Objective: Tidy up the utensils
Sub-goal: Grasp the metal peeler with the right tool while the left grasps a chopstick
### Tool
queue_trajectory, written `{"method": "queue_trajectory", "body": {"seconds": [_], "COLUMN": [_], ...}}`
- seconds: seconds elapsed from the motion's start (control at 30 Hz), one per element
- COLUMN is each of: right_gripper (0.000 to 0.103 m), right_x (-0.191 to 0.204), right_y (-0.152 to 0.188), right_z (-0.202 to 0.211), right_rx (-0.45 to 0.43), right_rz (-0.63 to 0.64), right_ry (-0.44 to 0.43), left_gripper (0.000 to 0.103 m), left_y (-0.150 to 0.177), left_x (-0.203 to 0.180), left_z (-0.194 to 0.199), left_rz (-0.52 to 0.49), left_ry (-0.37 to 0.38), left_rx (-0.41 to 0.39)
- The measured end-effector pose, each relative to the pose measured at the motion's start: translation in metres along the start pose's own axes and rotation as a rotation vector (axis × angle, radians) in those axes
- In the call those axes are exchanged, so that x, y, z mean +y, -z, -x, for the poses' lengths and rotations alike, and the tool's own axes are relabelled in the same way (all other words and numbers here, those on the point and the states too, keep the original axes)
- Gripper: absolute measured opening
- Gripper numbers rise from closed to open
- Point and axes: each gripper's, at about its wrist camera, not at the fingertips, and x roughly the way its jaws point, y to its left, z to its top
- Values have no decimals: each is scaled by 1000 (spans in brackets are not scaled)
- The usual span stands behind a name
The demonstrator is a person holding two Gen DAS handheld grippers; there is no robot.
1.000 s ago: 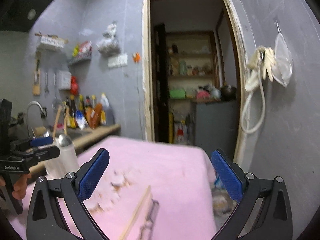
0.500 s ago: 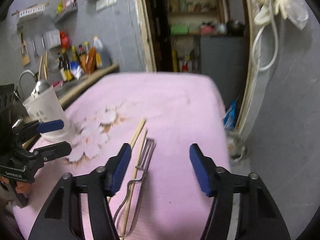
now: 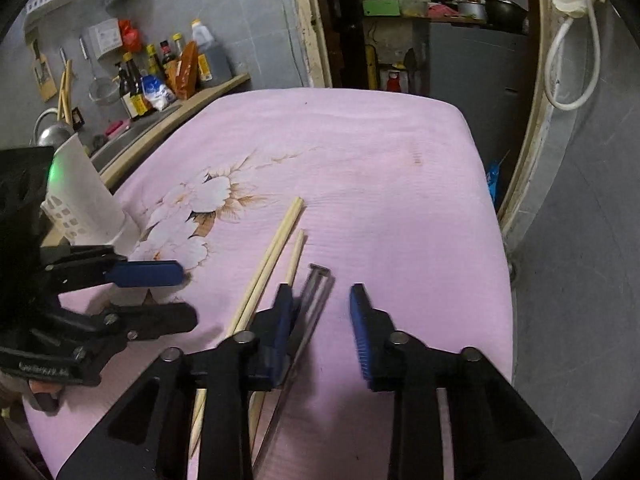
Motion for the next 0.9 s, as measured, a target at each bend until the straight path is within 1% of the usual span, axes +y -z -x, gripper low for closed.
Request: {"method": "queue_trajectory", "body": {"seconds": [0.03, 0.2, 0.4, 0.53, 0.57, 0.63, 0.67, 0.8, 0.9], "right_gripper": [15, 12, 12, 12, 12, 12, 12, 12, 12], "right_x": [1, -3, -7, -10, -11, -13, -14, -12, -12], "right_y": [0, 4, 10, 14, 15, 17, 18, 17, 17], "right_z": [-1, 6, 18, 23, 24, 25, 26, 24, 24], "right_rx": [2, 4, 0, -6, -7, -8, -9, -12, -12], "right_rz": [4, 14, 16, 6, 4, -5, -9, -13, -15], "right_ry": [-8, -21, 0, 8, 9, 7, 5, 5, 6], "left_gripper": [34, 28, 19, 16, 14, 6, 5, 4, 3], "left_y": [-2, -14, -23, -28, -30, -31, -31, -29, -26], "left_x": [1, 4, 6, 8, 8, 10, 10, 11, 14], "left_z": [-1, -9, -17, -21, -22, -22, -22, -18, -15], "left_rz": [8, 45, 66, 91, 98, 116, 123, 129, 141], "left_ry": [11, 58, 71, 98, 106, 127, 134, 119, 110], "left_rx": [8, 34, 50, 54, 55, 56, 58, 47, 56]}}
